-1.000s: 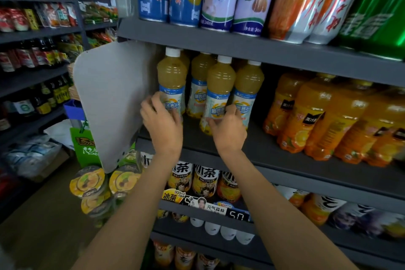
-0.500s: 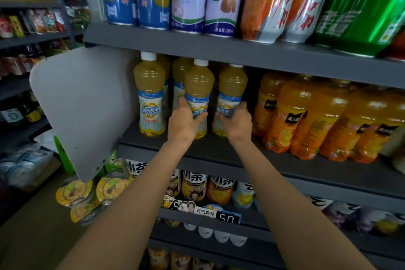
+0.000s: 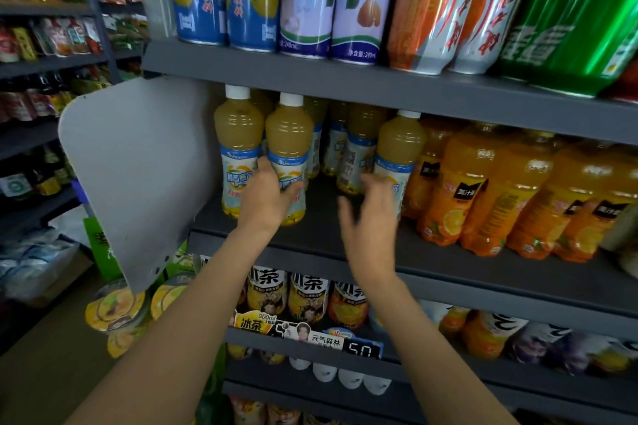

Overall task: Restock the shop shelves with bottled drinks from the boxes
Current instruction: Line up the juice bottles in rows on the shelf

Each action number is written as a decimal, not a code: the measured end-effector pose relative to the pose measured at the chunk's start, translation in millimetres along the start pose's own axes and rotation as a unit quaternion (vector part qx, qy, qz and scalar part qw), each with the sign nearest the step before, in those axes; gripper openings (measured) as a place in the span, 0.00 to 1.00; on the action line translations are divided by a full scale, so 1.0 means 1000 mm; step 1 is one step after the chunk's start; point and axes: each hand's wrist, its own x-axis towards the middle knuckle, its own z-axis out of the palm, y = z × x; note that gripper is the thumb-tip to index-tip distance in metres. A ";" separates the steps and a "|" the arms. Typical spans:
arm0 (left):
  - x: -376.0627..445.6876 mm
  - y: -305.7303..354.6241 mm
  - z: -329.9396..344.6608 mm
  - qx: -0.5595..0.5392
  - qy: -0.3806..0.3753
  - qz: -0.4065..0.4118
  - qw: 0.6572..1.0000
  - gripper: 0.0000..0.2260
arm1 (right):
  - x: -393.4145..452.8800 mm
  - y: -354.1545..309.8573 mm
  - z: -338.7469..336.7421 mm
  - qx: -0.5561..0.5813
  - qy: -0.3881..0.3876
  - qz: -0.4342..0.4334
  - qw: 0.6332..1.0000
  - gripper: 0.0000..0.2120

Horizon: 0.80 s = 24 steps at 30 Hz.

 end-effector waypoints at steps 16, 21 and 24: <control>0.002 -0.011 0.002 -0.013 0.021 0.046 0.999 0.22 | 0.060 0.013 0.093 -0.032 -0.111 0.341 0.933 0.32; 0.001 -0.012 0.003 -0.019 0.021 0.050 0.998 0.23 | 0.054 0.012 0.103 -0.039 -0.116 0.344 0.931 0.27; 0.002 -0.013 0.003 -0.018 0.027 0.054 0.998 0.23 | 0.057 0.012 0.107 0.007 -0.091 0.364 0.927 0.31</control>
